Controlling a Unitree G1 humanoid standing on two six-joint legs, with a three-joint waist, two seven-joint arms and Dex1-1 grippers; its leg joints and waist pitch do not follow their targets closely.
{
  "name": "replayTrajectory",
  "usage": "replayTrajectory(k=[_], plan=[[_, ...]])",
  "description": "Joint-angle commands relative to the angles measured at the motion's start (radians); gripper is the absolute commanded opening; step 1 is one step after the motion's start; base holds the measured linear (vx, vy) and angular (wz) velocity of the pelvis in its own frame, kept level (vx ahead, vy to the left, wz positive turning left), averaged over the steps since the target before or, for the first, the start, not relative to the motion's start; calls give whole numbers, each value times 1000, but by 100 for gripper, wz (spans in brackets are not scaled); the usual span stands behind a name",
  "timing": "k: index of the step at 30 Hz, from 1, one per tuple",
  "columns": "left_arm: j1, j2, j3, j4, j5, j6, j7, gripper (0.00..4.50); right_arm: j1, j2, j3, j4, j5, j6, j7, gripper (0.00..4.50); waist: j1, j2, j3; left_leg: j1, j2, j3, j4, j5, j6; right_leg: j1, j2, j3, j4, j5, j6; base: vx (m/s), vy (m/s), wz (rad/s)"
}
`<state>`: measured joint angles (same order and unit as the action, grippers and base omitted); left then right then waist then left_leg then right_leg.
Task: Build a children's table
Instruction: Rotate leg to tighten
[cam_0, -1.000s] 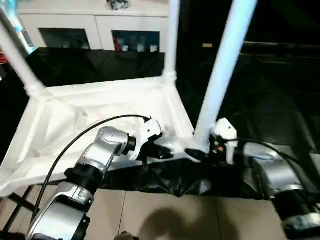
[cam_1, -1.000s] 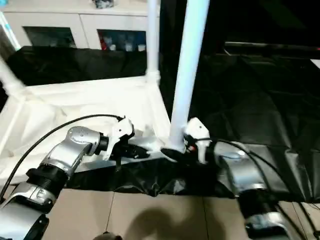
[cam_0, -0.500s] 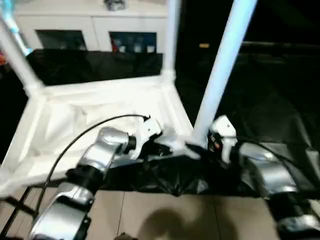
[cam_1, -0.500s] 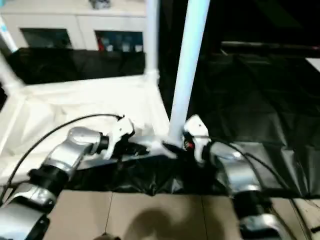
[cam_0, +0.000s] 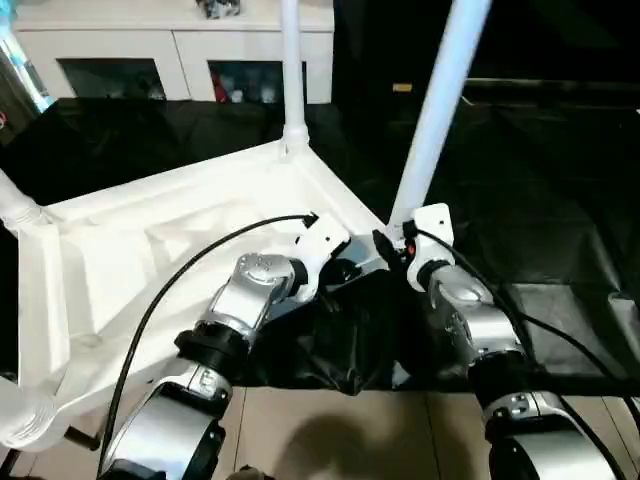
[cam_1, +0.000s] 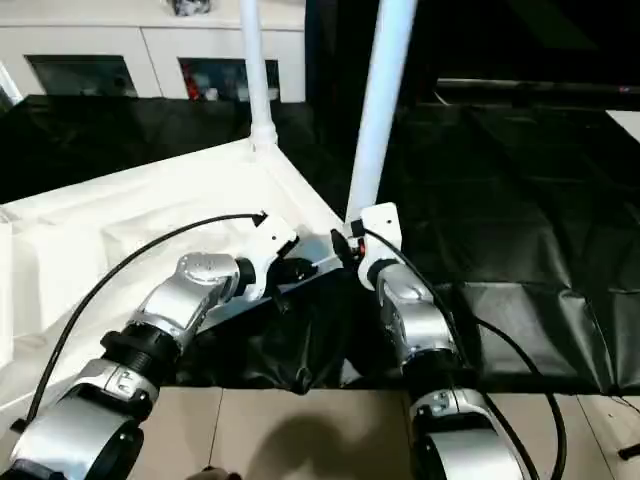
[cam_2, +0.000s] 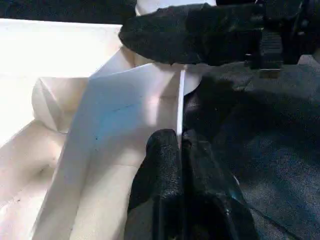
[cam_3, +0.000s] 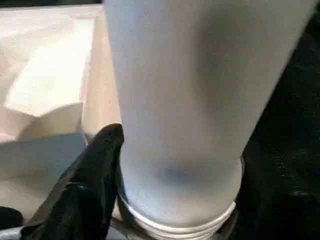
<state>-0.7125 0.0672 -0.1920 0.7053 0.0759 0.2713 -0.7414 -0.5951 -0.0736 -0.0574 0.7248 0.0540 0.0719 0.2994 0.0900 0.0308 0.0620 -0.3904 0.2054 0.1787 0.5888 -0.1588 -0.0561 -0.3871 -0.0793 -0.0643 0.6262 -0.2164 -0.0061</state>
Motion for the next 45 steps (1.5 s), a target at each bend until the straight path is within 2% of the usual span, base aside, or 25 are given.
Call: replayTrajectory(k=[1,3,4,5,7,13,15,17,18,20,22,24,27,34,38,39,40,42,44,45], plan=[[-24,-42,22,-59,-58,-51,-19,0,-3,16,48,2,17,2,86,364,2,-6,-81,18,20,-7,-56,-114,72,53,-63,40,-62,72,-258,0,0,0],[-18,-24,13,-66,-61,-54,-45,0,4,-18,83,-13,-4,-14,142,364,3,-2,-82,19,21,-8,-55,-119,68,53,-62,40,-62,67,-261,0,0,0],[-17,-20,11,-67,-61,-55,-52,0,6,-25,90,-19,-7,-15,157,364,3,-7,-82,18,20,-7,-54,-117,69,55,-61,40,-61,77,-263,0,0,0],[-12,-1,3,-71,-65,-59,-88,0,18,-57,114,-41,-13,-24,227,364,3,-5,-82,17,19,-7,-54,-114,70,55,-61,40,-60,81,-263,0,0,0],[-8,7,-1,-75,-71,-61,-114,0,24,-71,123,-51,-12,-27,264,364,4,-6,-82,16,19,-7,-52,-111,79,56,-62,40,-60,90,-266,0,0,0],[15,85,-31,-108,-95,-95,-304,0,85,-202,197,-158,10,-32,560,364,10,-4,-78,17,25,-6,-54,-147,83,54,-61,38,-63,34,-269,0,0,0],[17,93,-35,-112,-99,-101,-327,0,92,-220,206,-171,16,-33,597,364,11,-5,-78,19,25,-6,-54,-157,79,54,-61,39,-65,21,-272,0,0,0],[19,122,-45,-124,-111,-98,-401,0,107,-280,228,-214,42,-22,724,364,17,-3,-78,20,26,-5,-53,-161,82,51,-62,39,-65,15,-276,0,0,0],[18,128,-49,-124,-112,-98,-418,0,108,-292,229,-220,48,-18,753,364,22,-6,-79,20,26,-5,-52,-155,85,53,-60,39,-63,21,-277,0,0,0],[17,137,-53,-123,-114,-102,-439,0,108,-306,227,-231,57,-11,788,364,25,-4,-79,19,27,-5,-51,-150,89,50,-61,40,-62,29,-281,0,0,0],[19,144,-57,-125,-119,-103,-463,0,107,-314,224,-239,67,0,815,332,30,-4,-81,21,29,-6,-51,-146,87,49,-63,39,-60,29,-284,0,0,0],[21,150,-61,-129,-121,-104,-489,0,106,-324,228,-242,70,11,841,329,32,-5,-81,20,28,-6,-51,-142,88,49,-62,39,-59,33,-287,0,0,0],[27,148,-64,-135,-122,-100,-499,0,113,-334,240,-253,74,17,866,293,34,-5,-81,20,28,-6,-51,-144,86,49,-63,39,-60,25,-286,0,0,0],[27,135,-60,-126,-116,-99,-472,0,137,-321,250,-279,70,43,863,272,39,-5,-81,20,28,-6,-51,-142,80,48,-63,39,-61,10,-275,0,0,0],[2,87,-33,-84,-94,-94,-340,0,145,-258,236,-239,22,55,698,272,38,-6,-79,20,26,-7,-53,-147,65,45,-64,40,-65,-16,-266,0,0,0],[-15,60,-18,-61,-87,-89,-270,0,123,-213,208,-182,-5,56,563,272,35,-5,-77,22,25,-7,-55,-163,53,43,-64,40,-69,-51,-259,0,0,0],[-20,52,-13,-55,-86,-87,-252,0,117,-200,200,-168,-8,59,530,271,31,-4,-76,23,24,-8,-58,-178,35,44,-66,39,-73,-92,-251,0,0,0],[-42,18,6,-28,-84,-73,-176,0,87,-142,158,-108,-12,74,383,270,19,-4,-77,24,23,-10,-62,-185,14,43,-64,39,-73,-115,-247,0,0,0],[-65,-9,28,-2,-82,-63,-98,0,61,-89,121,-65,-5,90,266,270,17,-3,-78,25,23,-10,-61,-183,11,44,-65,40,-74,-106,-244,0,0,0],[-67,-11,30,0,-82,-62,-91,0,58,-85,118,-62,-5,91,256,270,16,-4,-81,22,20,-10,-58,-163,18,48,-64,41,-72,-64,-244,0,0,0]])
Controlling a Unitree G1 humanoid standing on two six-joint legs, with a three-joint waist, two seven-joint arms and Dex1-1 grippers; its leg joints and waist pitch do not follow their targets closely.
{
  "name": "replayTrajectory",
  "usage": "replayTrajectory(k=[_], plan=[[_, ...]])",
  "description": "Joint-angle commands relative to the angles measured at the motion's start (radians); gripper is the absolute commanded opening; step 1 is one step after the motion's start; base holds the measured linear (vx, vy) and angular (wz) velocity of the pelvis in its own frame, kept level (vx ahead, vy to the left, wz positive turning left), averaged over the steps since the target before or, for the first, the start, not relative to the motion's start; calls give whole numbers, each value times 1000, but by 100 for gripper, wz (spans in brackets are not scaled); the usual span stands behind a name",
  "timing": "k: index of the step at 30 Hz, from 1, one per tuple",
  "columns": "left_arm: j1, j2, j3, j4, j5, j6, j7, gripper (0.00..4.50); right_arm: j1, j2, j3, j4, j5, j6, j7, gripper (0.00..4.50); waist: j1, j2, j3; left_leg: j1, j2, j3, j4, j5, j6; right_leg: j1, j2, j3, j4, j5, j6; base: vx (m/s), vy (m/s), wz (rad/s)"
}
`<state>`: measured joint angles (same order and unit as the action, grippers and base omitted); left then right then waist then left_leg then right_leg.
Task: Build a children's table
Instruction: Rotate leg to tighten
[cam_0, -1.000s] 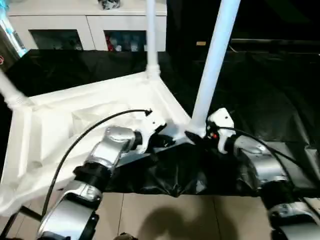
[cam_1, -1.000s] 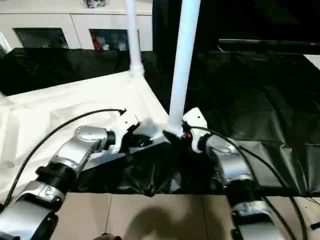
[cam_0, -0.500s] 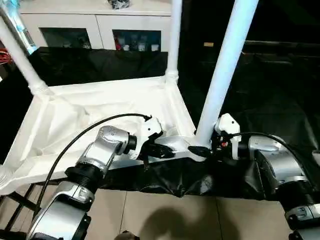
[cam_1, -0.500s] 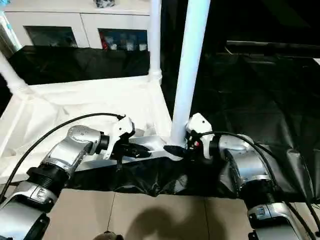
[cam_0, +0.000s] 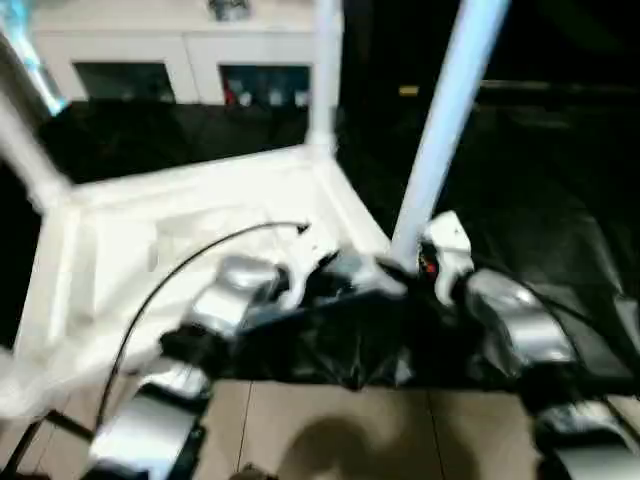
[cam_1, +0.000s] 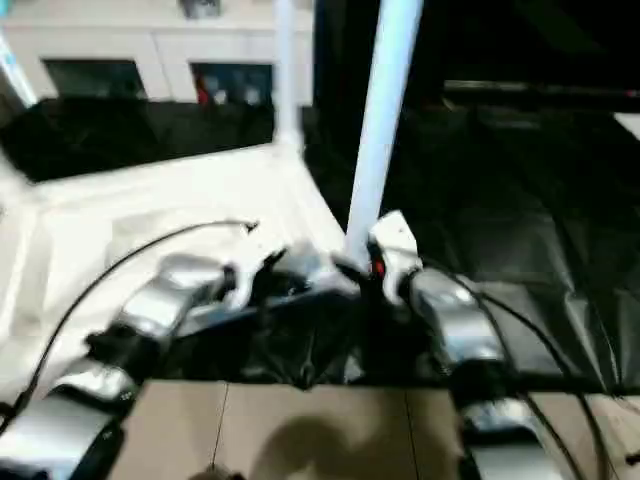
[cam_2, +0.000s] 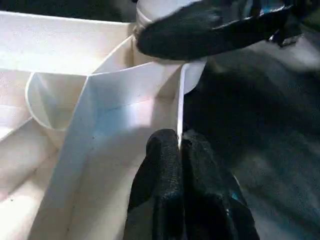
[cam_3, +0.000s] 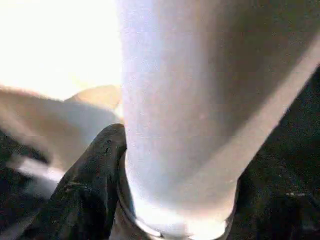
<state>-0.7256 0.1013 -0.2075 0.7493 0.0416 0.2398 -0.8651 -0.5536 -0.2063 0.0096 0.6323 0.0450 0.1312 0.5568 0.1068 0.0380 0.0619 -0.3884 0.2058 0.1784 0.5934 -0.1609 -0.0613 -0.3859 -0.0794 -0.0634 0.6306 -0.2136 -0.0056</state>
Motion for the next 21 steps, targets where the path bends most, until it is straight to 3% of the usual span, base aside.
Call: replayTrajectory(k=[1,5,7,9,13,17,21], plan=[[-64,-55,55,-33,-48,-25,63,0,6,67,38,46,7,37,-46,270,-3,-9,-82,17,19,-9,-61,-137,34,47,-63,41,-71,-22,-247,0,0,0],[-107,-103,86,9,-43,-30,192,0,-64,171,-30,148,23,23,-249,270,-5,-3,-88,17,18,-9,-56,-91,52,47,-61,39,-62,71,-265,0,0,0],[-110,-108,85,11,-42,-32,196,0,-75,184,-33,161,19,3,-257,270,-5,-5,-88,16,18,-8,-55,-90,55,47,-62,38,-62,84,-267,0,0,0],[-101,-110,72,-3,-48,-41,159,0,-88,191,-39,172,17,-21,-254,340,-2,-5,-90,13,18,-8,-53,-74,75,51,-63,38,-58,125,-269,0,0,0],[-76,-95,42,-33,-47,-58,95,0,-91,184,-40,159,25,-20,-223,361,-2,-5,-92,9,18,-8,-48,-53,102,50,-62,37,-52,169,-274,0,0,0],[-60,-68,21,-35,-42,-89,45,0,-55,143,-11,86,-19,-23,-239,361,0,-9,-90,10,19,-7,-49,-68,104,49,-62,37,-55,137,-271,0,0,0],[-66,-47,25,-3,-28,-125,52,0,20,104,-27,-32,-17,-29,-243,361,5,-5,-89,12,20,-7,-50,-81,96,47,-62,39,-57,112,-257,0,0,0]])
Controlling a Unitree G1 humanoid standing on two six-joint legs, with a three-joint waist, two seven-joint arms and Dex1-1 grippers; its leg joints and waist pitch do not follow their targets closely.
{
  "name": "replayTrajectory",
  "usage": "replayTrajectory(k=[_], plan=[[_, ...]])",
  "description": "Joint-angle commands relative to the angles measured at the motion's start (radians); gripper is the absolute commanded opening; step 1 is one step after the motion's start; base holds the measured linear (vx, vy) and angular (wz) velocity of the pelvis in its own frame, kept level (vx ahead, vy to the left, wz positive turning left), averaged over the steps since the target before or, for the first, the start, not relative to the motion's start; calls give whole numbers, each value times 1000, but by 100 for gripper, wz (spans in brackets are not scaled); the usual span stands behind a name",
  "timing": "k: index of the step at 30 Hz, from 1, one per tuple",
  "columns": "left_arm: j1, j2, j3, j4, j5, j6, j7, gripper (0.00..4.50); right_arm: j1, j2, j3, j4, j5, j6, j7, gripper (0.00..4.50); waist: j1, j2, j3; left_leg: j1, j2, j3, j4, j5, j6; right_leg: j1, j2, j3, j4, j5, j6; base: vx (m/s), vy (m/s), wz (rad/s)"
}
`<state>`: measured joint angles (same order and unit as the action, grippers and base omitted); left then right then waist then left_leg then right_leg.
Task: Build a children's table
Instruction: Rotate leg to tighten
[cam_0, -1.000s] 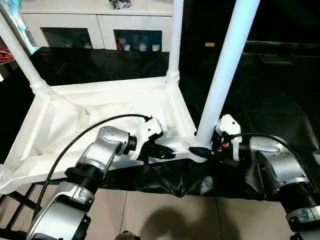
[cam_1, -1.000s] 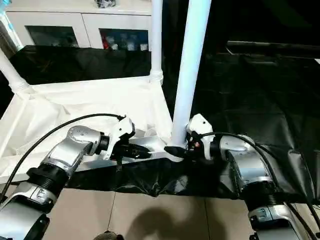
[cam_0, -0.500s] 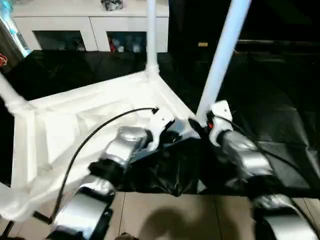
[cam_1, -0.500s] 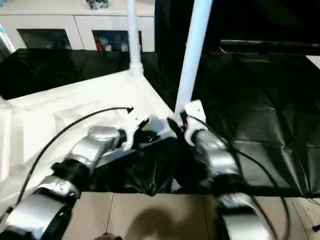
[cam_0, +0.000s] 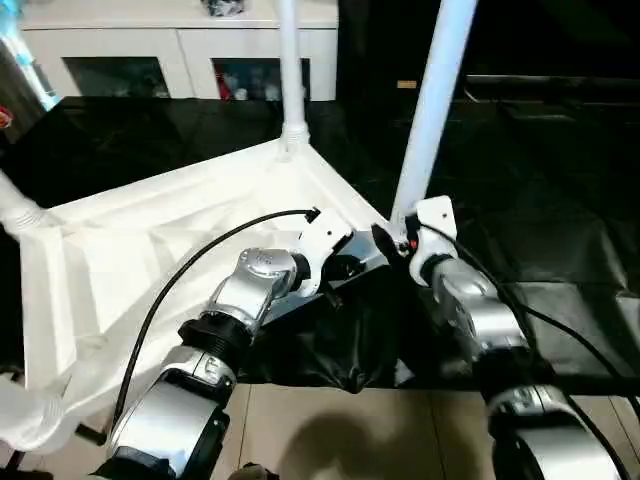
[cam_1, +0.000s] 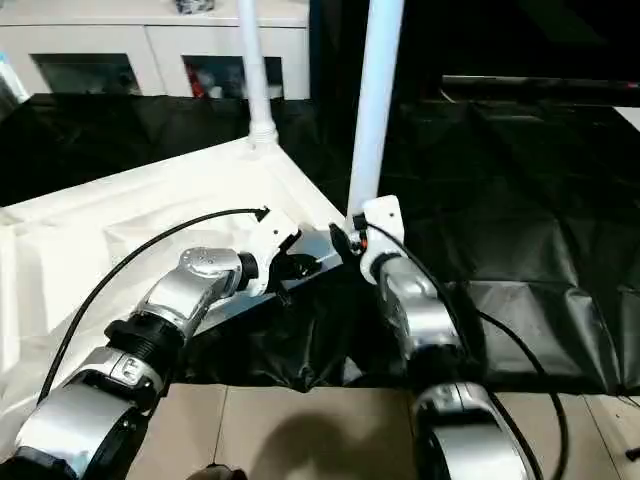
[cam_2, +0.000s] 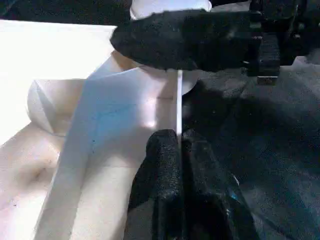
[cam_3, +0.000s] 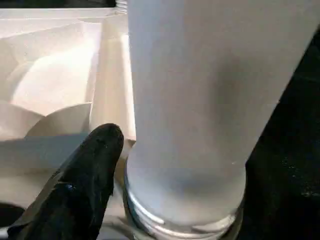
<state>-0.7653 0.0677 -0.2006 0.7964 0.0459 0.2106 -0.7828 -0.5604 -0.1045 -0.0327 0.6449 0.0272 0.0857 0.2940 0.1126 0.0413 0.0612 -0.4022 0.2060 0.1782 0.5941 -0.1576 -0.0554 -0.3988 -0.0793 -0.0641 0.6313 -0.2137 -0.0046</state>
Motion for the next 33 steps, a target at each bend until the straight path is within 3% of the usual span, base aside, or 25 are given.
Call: replayTrajectory(k=[1,4,7,8,11,15,18,21,22,23,25,29,33], plan=[[-27,-9,23,-46,-34,-100,-33,0,59,-6,8,-99,15,30,32,361,2,-7,-86,27,20,-7,-52,-87,89,60,-61,41,-61,107,-251,0,0,0],[-25,4,27,-39,-34,-111,-45,0,138,-27,13,-225,33,58,70,361,5,-7,-87,23,19,-9,-53,-95,88,63,-61,40,-61,110,-238,0,0,0],[-17,16,17,-47,-40,-121,-97,0,187,-52,47,-293,32,61,129,361,3,3,-86,23,18,-9,-53,-110,81,60,-61,39,-64,80,-237,0,0,0],[-12,21,11,-56,-47,-126,-125,0,194,-61,60,-299,28,52,148,361,2,-1,-86,24,19,-9,-53,-118,76,60,-61,40,-66,70,-238,0,0,0],[12,49,-20,-98,-70,-135,-239,0,188,-105,111,-291,11,31,228,361,2,5,-86,23,19,-8,-52,-127,72,59,-63,40,-66,53,-246,0,0,0],[24,77,-45,-117,-68,-141,-307,0,171,-144,130,-296,9,39,299,361,4,5,-87,23,20,-8,-50,-108,86,58,-60,39,-60,86,-258,0,0,0],[30,102,-53,-132,-72,-138,-346,0,150,-187,127,-298,20,57,371,361,6,1,-86,25,23,-6,-49,-118,88,54,-59,39,-61,70,-261,0,0,0],[36,115,-50,-139,-73,-141,-369,0,140,-217,129,-299,49,92,440,392,10,0,-86,23,24,-7,-49,-120,88,57,-61,39,-60,55,-259,0,0,0],[40,122,-49,-143,-75,-143,-386,0,137,-243,145,-294,50,93,484,397,11,-6,-86,22,23,-6,-48,-115,93,58,-61,39,-58,55,-261,0,0,0],[41,125,-49,-146,-76,-143,-393,0,135,-256,154,-292,46,88,501,397,12,-4,-87,22,23,-5,-47,-112,93,57,-62,39,-59,54,-261,0,0,0],[51,139,-53,-162,-81,-135,-424,0,132,-291,183,-286,38,76,567,397,12,-10,-87,20,22,-4,-45,-99,99,58,-62,39,-58,60,-259,0,0,0],[68,158,-60,-191,-99,-121,-460,0,127,-305,190,-281,62,78,640,397,14,-10,-87,19,23,-4,-43,-91,113,56,-62,38,-56,51,-261,0,0,0],[74,169,-65,-193,-94,-123,-480,0,120,-303,186,-284,89,88,677,360,13,-15,-86,22,24,-3,-44,-105,110,52,-61,39,-60,9,-260,0,0,0]])
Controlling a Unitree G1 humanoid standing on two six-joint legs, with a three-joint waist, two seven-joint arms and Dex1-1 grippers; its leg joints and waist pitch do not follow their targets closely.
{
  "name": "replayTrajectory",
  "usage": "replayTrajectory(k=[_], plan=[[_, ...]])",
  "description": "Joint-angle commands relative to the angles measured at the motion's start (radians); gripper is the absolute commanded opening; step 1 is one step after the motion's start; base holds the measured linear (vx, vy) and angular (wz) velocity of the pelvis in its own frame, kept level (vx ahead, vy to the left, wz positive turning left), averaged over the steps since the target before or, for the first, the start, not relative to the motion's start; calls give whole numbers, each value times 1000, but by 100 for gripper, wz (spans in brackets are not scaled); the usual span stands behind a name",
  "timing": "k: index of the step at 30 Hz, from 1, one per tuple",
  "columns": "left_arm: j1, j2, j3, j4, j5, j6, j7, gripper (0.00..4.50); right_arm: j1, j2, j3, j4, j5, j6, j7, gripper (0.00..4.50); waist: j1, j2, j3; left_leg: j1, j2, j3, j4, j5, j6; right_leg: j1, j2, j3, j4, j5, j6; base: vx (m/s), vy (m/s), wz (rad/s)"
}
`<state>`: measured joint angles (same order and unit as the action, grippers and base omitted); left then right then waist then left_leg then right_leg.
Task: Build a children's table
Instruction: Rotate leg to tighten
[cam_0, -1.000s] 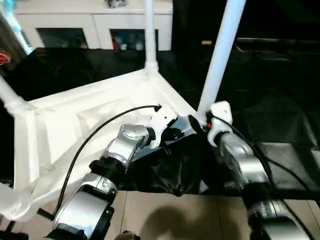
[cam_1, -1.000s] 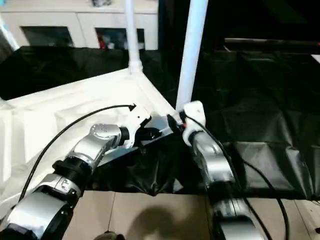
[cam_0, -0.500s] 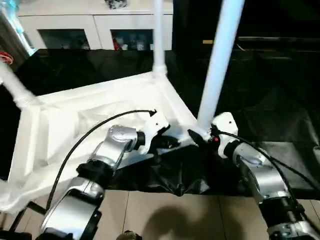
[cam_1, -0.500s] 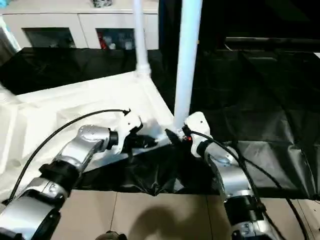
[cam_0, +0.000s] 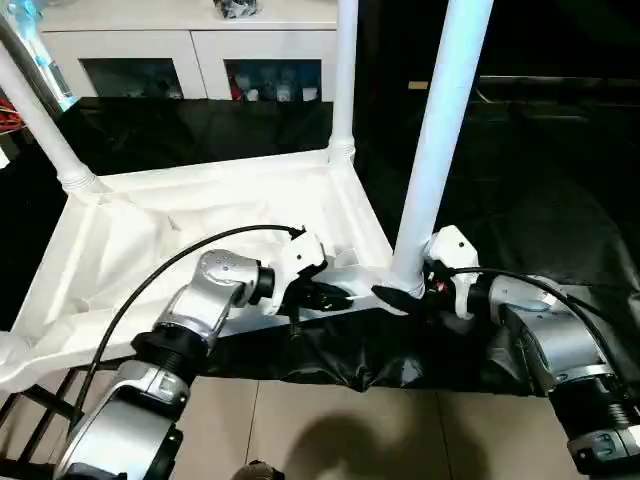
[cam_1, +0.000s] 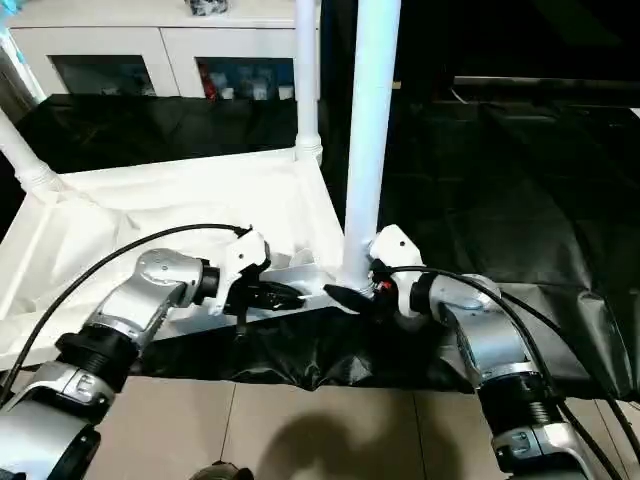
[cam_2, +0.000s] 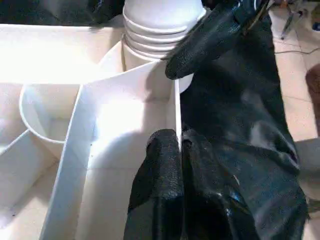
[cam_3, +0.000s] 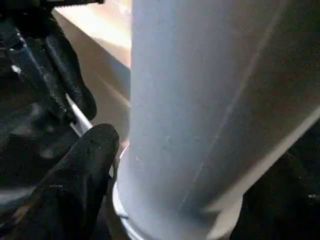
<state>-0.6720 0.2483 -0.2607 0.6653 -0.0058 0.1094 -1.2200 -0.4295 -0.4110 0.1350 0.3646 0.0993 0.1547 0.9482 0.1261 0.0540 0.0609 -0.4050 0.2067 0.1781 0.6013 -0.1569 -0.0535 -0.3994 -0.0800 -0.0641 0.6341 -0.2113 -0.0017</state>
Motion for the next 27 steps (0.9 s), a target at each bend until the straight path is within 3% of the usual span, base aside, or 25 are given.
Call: replayTrajectory(k=[1,7,13,17,19,23,24,27], plan=[[-19,-10,-5,-60,-41,-23,-44,0,-11,2,20,-5,20,21,31,350,0,-27,-85,24,24,-3,-52,-109,105,52,-60,39,-63,-5,-262,0,0,0],[-16,0,-6,-63,-36,-22,-48,0,-2,-6,40,12,16,9,73,294,3,-27,-84,25,24,-3,-53,-118,91,50,-62,40,-64,-24,-254,0,0,0],[-13,-14,-5,-60,-22,-16,-8,0,4,21,30,34,17,17,34,273,3,-25,-84,25,23,-4,-53,-127,81,50,-62,40,-65,-29,-252,0,0,0],[-25,-57,9,-35,-3,-3,91,0,-14,97,-15,102,-1,13,-141,271,-1,-26,-84,25,21,-5,-55,-136,64,51,-62,39,-69,-54,-247,0,0,0],[-33,-96,19,-21,15,5,187,0,-36,178,-67,171,4,22,-294,270,-15,-25,-82,26,20,-8,-61,-157,40,49,-64,38,-72,-87,-245,0,0,0],[-37,-160,42,-11,34,34,353,0,-80,309,-107,277,-22,-12,-558,270,-32,-26,-82,25,16,-7,-60,-148,37,51,-62,39,-71,-57,-248,0,0,0],[-37,-164,43,-11,36,36,367,0,-85,320,-109,288,-29,-19,-588,270,-39,-25,-83,23,16,-6,-60,-137,34,50,-62,40,-70,-50,-249,0,0,0],[-30,-195,51,-16,52,42,457,0,-112,366,-96,334,-53,-67,-643,270,-37,-22,-86,24,16,-6,-58,-123,44,54,-60,39,-68,-20,-244,0,0,0]])
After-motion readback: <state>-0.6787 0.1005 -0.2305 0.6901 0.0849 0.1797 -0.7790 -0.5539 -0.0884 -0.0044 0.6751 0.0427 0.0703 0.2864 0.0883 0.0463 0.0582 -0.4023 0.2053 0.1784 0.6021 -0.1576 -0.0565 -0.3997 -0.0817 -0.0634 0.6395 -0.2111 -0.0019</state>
